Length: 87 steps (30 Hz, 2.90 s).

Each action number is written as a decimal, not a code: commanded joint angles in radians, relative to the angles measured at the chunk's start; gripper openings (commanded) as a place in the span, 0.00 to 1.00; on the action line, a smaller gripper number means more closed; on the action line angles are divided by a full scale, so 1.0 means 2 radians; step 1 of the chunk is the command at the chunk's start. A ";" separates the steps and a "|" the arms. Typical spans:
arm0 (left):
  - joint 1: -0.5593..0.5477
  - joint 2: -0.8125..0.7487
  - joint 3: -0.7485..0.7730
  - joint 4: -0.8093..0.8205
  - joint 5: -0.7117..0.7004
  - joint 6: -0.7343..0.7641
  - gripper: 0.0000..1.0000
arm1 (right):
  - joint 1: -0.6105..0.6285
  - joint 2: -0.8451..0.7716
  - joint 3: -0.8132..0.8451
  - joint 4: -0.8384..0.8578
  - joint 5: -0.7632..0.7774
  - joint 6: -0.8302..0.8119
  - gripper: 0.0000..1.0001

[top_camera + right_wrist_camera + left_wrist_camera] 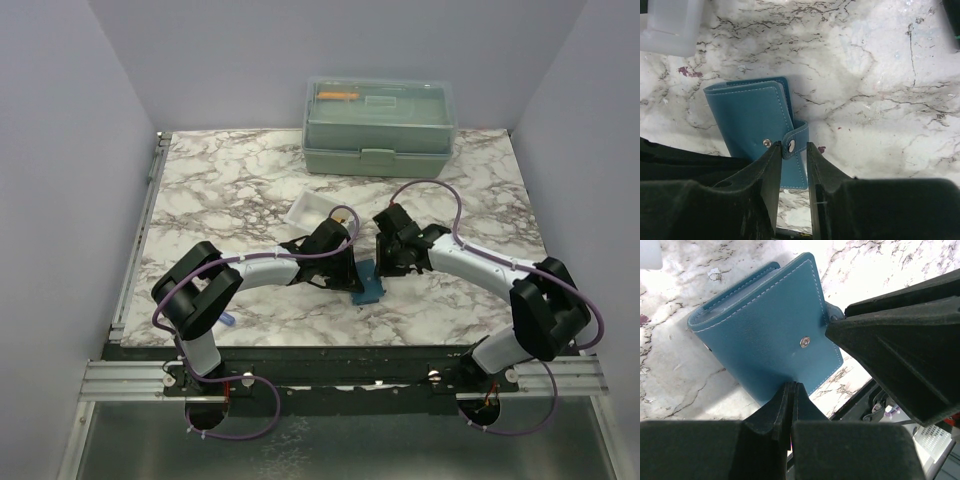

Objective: Put the credit cards into the card holder
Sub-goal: Close the card holder at the center of the board.

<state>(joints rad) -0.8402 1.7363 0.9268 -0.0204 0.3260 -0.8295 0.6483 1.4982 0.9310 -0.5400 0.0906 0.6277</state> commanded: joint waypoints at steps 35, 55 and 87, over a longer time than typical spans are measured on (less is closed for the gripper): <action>0.000 0.006 -0.002 -0.017 -0.019 0.020 0.00 | -0.077 -0.002 -0.088 0.189 -0.304 -0.054 0.00; 0.103 -0.093 -0.110 0.017 0.041 -0.073 0.64 | -0.089 0.010 -0.117 0.208 -0.326 -0.069 0.00; 0.056 -0.024 -0.087 0.074 0.021 -0.060 0.34 | -0.071 0.052 -0.122 0.280 -0.349 0.014 0.01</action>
<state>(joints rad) -0.6952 1.6802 0.7395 0.1284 0.4026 -0.9665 0.4740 1.5650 0.6960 -0.0353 -0.6121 0.6331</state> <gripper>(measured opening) 0.358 0.010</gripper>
